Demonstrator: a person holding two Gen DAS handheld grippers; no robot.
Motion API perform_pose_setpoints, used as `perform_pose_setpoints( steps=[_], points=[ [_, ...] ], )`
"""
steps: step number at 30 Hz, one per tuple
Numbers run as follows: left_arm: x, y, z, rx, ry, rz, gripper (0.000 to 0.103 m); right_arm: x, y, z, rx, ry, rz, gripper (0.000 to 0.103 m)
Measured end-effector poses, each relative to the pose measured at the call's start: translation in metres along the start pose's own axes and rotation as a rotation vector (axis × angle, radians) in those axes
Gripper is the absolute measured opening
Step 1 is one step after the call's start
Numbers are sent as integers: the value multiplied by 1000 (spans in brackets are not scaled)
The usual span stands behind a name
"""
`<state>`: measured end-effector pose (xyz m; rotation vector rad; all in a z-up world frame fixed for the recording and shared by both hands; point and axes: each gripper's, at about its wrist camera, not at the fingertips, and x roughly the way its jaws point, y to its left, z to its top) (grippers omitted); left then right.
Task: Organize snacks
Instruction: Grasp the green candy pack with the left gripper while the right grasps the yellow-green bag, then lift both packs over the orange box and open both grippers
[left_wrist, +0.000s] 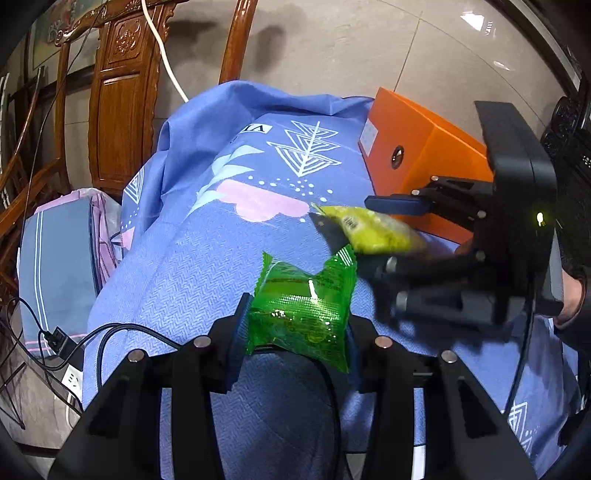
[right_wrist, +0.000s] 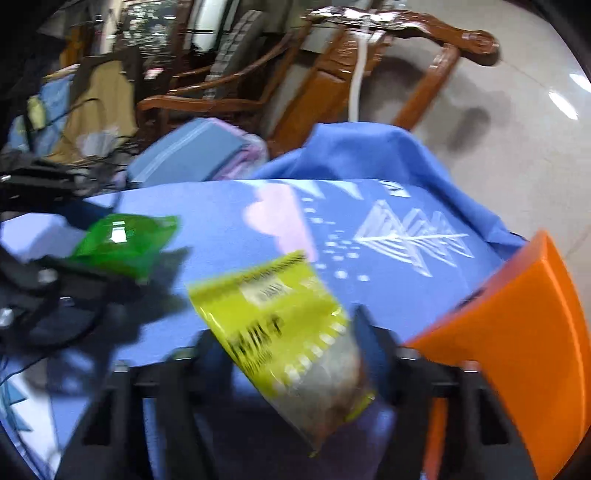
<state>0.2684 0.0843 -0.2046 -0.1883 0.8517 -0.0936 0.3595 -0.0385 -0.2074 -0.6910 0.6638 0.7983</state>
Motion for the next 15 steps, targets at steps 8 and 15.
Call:
perform_pose_setpoints(
  steps=[8, 15],
  points=[
    [-28, -14, 5, 27, -36, 14, 43, -64, -5, -14, 164, -80, -121, 16],
    [-52, -49, 15, 88, -43, 34, 43, -157, 4, -64, 482, -137, -113, 16]
  ],
)
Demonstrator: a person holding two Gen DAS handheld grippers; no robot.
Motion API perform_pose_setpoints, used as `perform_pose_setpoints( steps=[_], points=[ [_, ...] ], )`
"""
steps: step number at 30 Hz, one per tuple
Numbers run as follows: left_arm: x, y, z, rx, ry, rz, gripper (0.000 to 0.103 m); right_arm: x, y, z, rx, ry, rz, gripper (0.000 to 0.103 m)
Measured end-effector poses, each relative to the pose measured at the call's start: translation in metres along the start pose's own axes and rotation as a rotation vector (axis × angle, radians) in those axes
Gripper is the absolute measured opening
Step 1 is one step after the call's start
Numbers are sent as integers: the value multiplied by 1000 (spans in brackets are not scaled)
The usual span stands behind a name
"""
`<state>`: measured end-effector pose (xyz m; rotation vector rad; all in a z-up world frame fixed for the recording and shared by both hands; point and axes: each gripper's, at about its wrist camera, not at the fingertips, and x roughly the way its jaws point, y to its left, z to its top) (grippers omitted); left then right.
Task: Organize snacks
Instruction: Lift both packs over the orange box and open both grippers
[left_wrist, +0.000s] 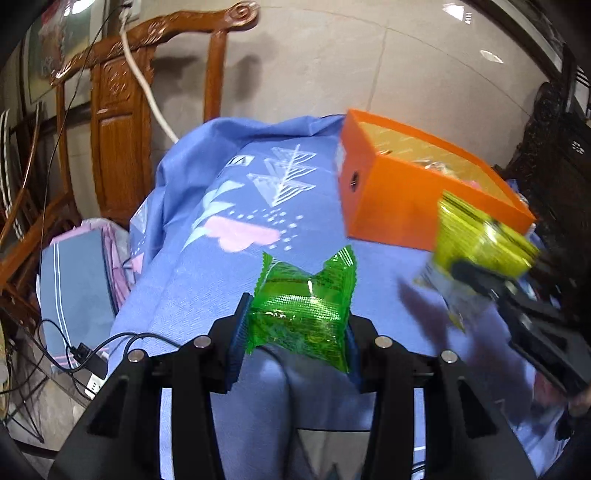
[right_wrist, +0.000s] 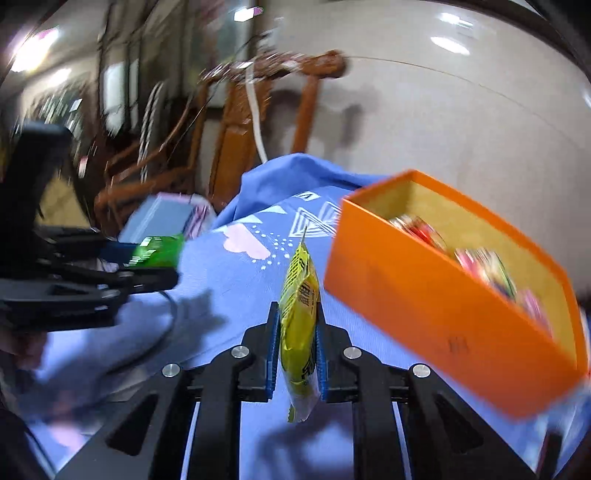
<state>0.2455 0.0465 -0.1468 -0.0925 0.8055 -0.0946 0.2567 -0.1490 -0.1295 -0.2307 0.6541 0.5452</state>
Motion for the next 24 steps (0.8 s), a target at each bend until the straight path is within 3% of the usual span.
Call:
perform_pose_setpoints(
  steps=[6, 12, 20, 24],
  points=[
    [-16, -47, 19, 78, -40, -40, 43, -64, -23, -18, 164, -91, -76, 16],
    [-29, -89, 56, 124, -104, -80, 43, -104, -65, 7, 243, -214, -159, 16],
    [-21, -131, 136, 115, -184, -105, 43, -117, -131, 58, 331, -305, -247, 17],
    [3, -146, 170, 130, -189, -91, 43, -103, -154, 77, 333, -298, -291, 17]
  ],
)
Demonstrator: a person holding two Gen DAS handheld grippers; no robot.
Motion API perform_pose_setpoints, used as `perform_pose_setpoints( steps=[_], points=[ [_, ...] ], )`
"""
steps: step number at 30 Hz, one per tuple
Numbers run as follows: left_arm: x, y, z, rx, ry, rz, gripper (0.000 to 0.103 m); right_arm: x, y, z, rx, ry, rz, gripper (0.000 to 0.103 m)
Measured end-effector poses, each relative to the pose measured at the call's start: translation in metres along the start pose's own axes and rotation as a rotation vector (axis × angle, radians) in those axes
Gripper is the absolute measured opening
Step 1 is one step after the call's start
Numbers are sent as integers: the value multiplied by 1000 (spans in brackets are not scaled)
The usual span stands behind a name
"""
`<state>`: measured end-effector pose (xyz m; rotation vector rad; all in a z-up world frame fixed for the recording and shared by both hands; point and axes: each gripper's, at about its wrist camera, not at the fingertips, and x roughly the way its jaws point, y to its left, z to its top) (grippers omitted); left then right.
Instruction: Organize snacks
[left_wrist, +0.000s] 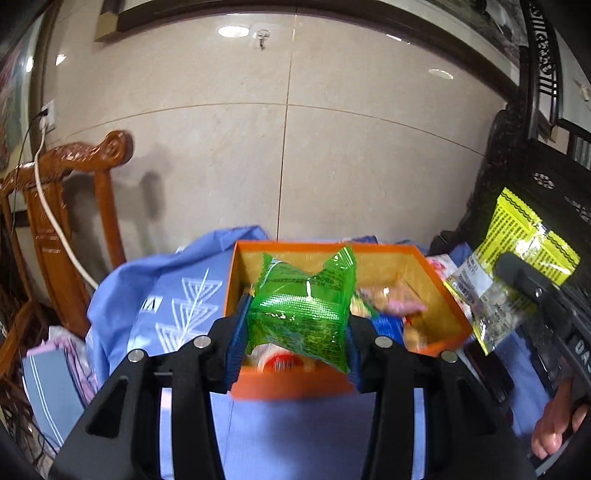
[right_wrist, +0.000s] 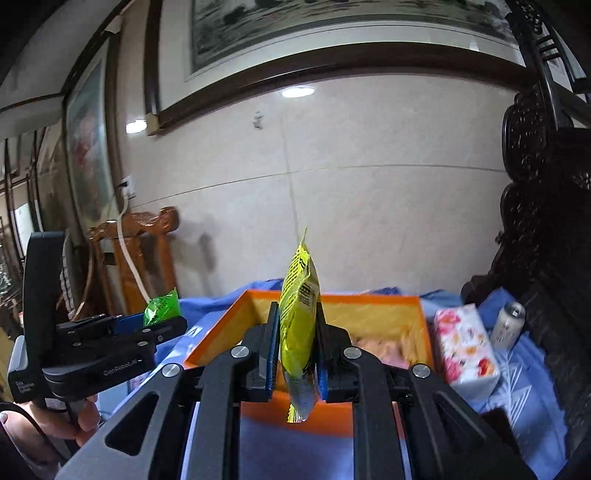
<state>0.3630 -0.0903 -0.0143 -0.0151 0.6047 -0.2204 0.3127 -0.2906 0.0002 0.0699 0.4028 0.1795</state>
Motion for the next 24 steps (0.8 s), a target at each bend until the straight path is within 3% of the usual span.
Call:
perform_pose_setpoints(
  steps=[9, 11, 12, 13, 15, 19, 24],
  points=[
    [57, -7, 26, 1, 28, 21, 43, 50, -8, 5, -1, 52, -33, 17],
    [64, -6, 26, 2, 34, 44, 53, 64, -11, 4, 6, 81, -37, 21],
    [68, -6, 26, 7, 40, 78, 82, 72, -13, 1, 11, 109, -58, 50],
    [68, -5, 24, 8, 43, 113, 98, 74, -15, -1, 25, 123, -84, 100],
    [66, -3, 21, 18, 42, 158, 99, 70, -19, -8, 73, 112, -124, 100],
    [56, 2, 17, 9, 52, 144, 99, 64, -15, -13, 64, 171, -168, 100],
    [40, 9, 14, -19, 41, 131, 99, 46, -10, -17, 64, 175, -195, 100]
  ],
)
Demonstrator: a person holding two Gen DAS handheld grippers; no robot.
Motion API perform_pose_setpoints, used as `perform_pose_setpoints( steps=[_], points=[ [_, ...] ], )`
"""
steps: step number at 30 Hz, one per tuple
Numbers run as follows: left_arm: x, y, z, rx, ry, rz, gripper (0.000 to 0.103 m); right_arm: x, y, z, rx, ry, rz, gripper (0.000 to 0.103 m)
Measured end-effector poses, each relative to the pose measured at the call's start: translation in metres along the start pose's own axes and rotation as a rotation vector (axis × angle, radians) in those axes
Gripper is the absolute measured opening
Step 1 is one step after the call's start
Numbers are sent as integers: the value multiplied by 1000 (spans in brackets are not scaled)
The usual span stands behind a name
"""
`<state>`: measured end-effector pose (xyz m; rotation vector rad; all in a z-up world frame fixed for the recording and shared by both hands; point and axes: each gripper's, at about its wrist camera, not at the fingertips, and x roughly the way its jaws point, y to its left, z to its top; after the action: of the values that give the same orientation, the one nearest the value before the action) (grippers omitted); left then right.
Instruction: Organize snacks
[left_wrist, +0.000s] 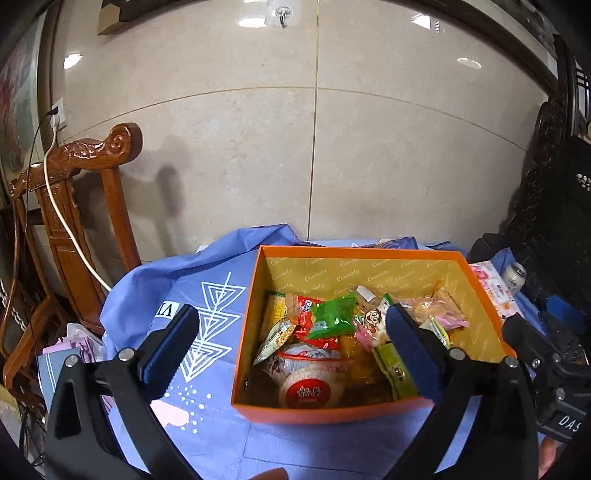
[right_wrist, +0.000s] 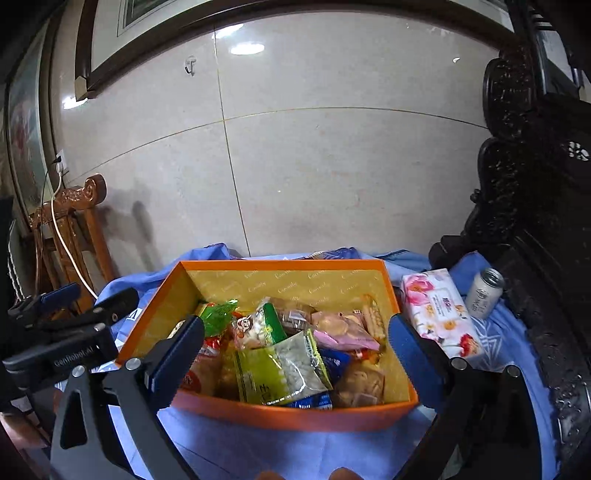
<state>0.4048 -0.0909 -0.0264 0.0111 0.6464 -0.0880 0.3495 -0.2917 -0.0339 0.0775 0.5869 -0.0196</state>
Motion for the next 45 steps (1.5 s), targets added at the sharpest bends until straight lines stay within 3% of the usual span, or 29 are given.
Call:
perform_pose_setpoints(
  steps=[18, 45],
  points=[
    [-46, 7, -27, 19, -2, -3, 99, -27, 3, -35, 13, 61, -33, 100],
    [-63, 3, -27, 37, -30, -2, 99, -37, 9, -31, 5, 46, -30, 100]
  ],
)
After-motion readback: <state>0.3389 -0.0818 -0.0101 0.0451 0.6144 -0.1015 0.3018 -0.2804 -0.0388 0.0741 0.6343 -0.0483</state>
